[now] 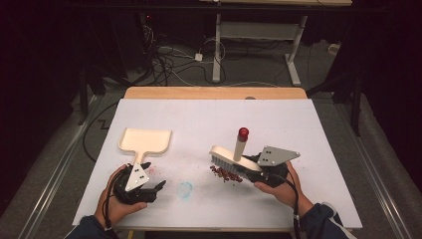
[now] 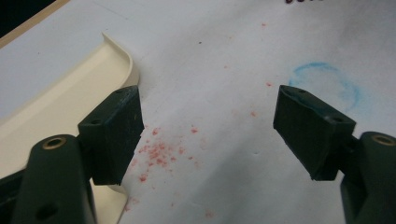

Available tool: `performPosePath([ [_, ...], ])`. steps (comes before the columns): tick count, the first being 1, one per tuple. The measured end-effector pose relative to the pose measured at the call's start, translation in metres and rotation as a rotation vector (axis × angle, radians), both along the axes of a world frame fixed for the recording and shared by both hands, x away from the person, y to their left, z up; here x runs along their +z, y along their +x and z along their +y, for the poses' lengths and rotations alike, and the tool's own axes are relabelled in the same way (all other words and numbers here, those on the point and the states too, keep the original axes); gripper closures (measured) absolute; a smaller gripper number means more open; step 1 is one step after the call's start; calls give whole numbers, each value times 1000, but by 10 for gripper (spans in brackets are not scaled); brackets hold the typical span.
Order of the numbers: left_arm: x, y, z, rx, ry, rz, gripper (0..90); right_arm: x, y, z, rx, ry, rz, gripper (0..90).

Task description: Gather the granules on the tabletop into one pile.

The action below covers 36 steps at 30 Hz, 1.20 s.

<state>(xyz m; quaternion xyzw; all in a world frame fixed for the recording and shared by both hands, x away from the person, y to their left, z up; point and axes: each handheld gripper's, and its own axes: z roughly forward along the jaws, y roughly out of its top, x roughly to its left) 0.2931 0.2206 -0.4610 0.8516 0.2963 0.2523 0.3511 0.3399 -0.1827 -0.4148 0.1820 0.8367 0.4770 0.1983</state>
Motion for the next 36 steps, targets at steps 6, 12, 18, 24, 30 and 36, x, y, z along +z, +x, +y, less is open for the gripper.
performPosePath([
  [6, 0, 0, 0, -1, -1, 1, 235, -9, 3, -11, -226, -31, -13, 677],
  [12, 0, 0, -1, -5, -3, 2, 235, -28, 3, 1, -319, -65, -15, 678],
  [18, 0, 0, -1, -10, 1, 4, 236, -35, -10, 28, -303, -73, -57, 677],
  [24, 0, 0, -1, -11, -2, 3, 236, -33, -16, 42, -274, -80, -86, 678],
  [30, 0, 0, 0, -9, -1, 1, 235, -19, -14, 28, -299, -64, -112, 678],
  [36, 0, 0, -1, -6, -1, 3, 235, 0, -13, -2, -304, -22, -100, 677],
])
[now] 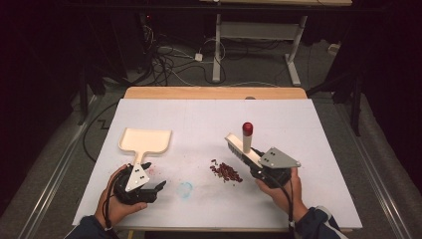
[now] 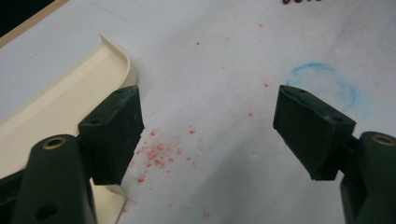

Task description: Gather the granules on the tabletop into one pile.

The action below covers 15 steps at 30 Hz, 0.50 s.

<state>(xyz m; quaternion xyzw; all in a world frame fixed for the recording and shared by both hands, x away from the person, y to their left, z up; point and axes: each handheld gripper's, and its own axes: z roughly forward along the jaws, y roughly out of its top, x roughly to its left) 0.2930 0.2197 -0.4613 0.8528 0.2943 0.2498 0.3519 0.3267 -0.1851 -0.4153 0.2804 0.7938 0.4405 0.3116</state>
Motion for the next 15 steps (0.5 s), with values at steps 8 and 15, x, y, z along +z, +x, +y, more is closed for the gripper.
performPosePath([
  [8, 0, 1, 0, 1, 2, 0, 235, 22, -11, -46, 18, 7, 37, 676],
  [15, 0, 1, -1, 2, 6, -1, 235, 33, -31, -74, 84, -5, 90, 676],
])
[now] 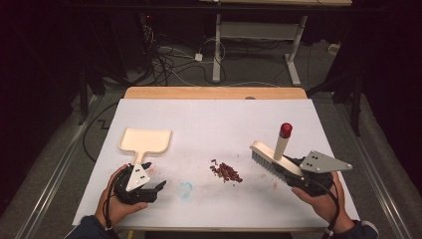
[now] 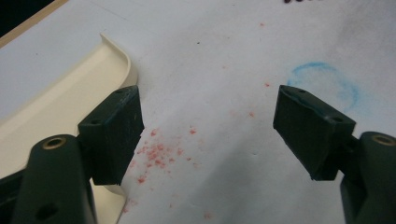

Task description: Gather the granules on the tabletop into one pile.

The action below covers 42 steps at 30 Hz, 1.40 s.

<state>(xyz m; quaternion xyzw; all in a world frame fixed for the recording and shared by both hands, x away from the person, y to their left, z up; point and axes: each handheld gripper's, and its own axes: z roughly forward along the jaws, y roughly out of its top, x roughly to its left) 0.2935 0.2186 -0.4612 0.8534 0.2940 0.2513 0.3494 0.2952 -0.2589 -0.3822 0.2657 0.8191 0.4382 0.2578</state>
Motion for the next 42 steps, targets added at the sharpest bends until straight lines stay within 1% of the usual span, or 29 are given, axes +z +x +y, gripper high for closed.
performPosePath([
  [3, 0, 0, 0, 0, -1, 3, 235, 2, -8, -7, 40, -20, 35, 676],
  [4, -1, 1, 0, 0, 1, 4, 235, 3, -11, -9, 53, -19, 44, 676],
  [6, -1, 1, 0, 0, 4, 5, 235, 4, -15, -14, 81, -7, 82, 675],
  [8, -1, 1, -1, -2, 5, 5, 235, 4, -18, -19, 106, -1, 110, 675],
  [10, -1, 1, -1, -3, 7, 5, 235, 4, -20, -22, 123, -8, 148, 675],
  [11, -1, 0, -1, -2, 6, 4, 235, 3, -20, -24, 128, -12, 155, 675],
  [13, 0, 0, -1, -2, 6, 4, 235, 0, -17, -28, 151, -11, 208, 675],
  [14, 0, 0, -1, -1, 8, 4, 235, -2, -14, -30, 158, -22, 240, 676],
  [15, 0, 0, -1, 0, 11, 3, 235, -5, -11, -31, 153, -37, 261, 676],
  [17, -1, 0, -2, 3, 12, 3, 235, -10, -4, -32, 134, -83, 277, 676],
  [18, -1, 0, -2, 2, 12, 3, 235, -13, 0, -33, 125, -95, 280, 676],
  [20, -1, 0, -2, 2, 11, 5, 235, -16, 9, -36, 122, -89, 298, 675],
  [21, -1, 0, -2, 1, 9, 5, 235, -17, 13, -38, 120, -91, 301, 673],
  [22, -1, 0, -2, 1, 10, 7, 235, -19, 17, -40, 120, -106, 294, 670],
  [24, -1, 0, -2, 1, 13, 8, 236, -21, 26, -44, 115, -136, 279, 629],
  [25, -1, 0, -3, -1, 11, 8, 236, -22, 31, -46, 120, -155, 274, 605],
  [27, -2, 0, -3, -3, 14, 9, 236, -24, 41, -50, 132, -177, 272, 590],
  [29, -2, 0, -3, -5, 14, 10, 236, -25, 50, -54, 146, -184, 262, 557],
  [31, -2, 0, -4, -6, 15, 13, 236, -27, 59, -58, 150, -186, 257, 554],
  [32, -2, 0, -4, -8, 16, 15, 237, -28, 64, -60, 152, -194, 258, 554],
  [34, -2, 0, -4, -11, 17, 17, 239, -32, 73, -62, 140, -220, 249, 514],
  [35, -2, 0, -5, -13, 17, 17, 239, -34, 79, -62, 126, -232, 255, 495],
  [36, -2, 0, -5, -13, 17, 16, 239, -36, 83, -63, 115, -242, 262, 490],
  [37, -2, 0, -5, -15, 17, 17, 240, -39, 88, -63, 116, -249, 270, 486],
  [39, -3, 1, -5, -17, 16, 21, 240, -44, 97, -65, 127, -231, 295, 484],
  [40, -3, 1, -6, -18, 16, 23, 240, -47, 101, -65, 122, -237, 297, 480],
  [41, -3, 1, -6, -18, 15, 25, 240, -48, 103, -64, 111, -244, 290, 519],
  [42, -4, 1, -7, -20, 15, 26, 240, -49, 105, -65, 101, -245, 271, 521],
])
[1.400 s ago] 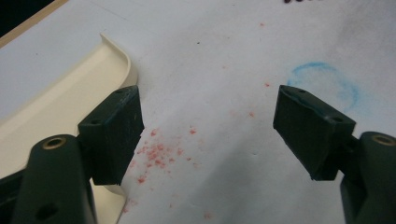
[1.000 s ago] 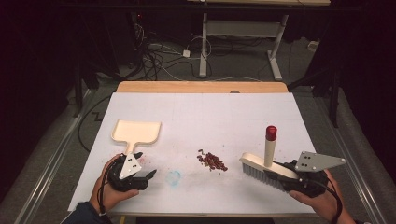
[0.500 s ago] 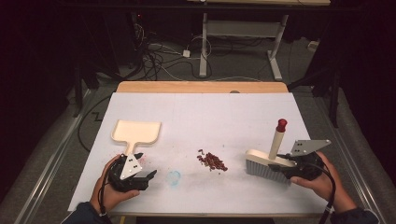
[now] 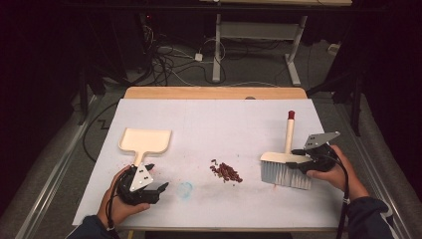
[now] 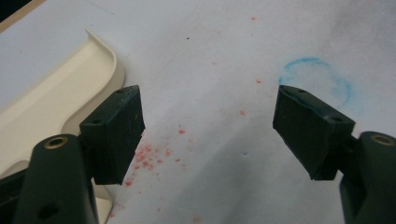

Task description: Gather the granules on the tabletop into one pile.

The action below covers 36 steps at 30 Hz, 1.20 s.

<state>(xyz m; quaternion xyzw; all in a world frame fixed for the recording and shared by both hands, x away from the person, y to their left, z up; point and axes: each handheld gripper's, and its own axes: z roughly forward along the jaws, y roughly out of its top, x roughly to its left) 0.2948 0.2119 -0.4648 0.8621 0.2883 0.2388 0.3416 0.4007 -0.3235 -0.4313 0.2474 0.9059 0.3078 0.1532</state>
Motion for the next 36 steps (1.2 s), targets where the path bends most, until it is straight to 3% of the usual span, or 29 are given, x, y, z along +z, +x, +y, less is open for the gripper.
performPosePath([
  [2, 0, 1, -1, -6, 6, -8, 240, -1, 6, 0, -28, -8, -17, 511],
  [4, -1, 1, -1, -8, 4, -5, 240, -5, 12, 2, -63, -27, -5, 524],
  [6, 0, 1, 0, -9, 2, -5, 240, -6, 18, 2, -162, -2, -12, 561],
  [9, 0, 3, 1, 2, -18, -1, 240, -7, 27, 5, -277, 23, 14, 607],
  [11, 1, 2, 1, -2, -13, -5, 240, -12, 33, 10, -355, -52, 14, 648],
  [14, 0, 1, 1, -3, -15, -4, 240, -18, 38, 11, -434, -47, 19, 701],
  [17, 1, 1, 1, -7, -15, -7, 240, -20, 42, 13, -459, -32, 26, 691],
  [19, 1, 1, 1, -8, -18, -7, 240, -23, 45, 17, -474, -58, 26, 681],
  [23, 1, 1, 1, -7, -19, -9, 240, -24, 46, 17, -503, -58, 21, 643],
  [26, 1, 1, 1, -4, -17, -9, 240, -21, 44, 15, -523, -49, -4, 601],
  [36, 1, 2, 0, -3, -11, -9, 240, 3, 33, 13, -470, 159, -138, 501],
])
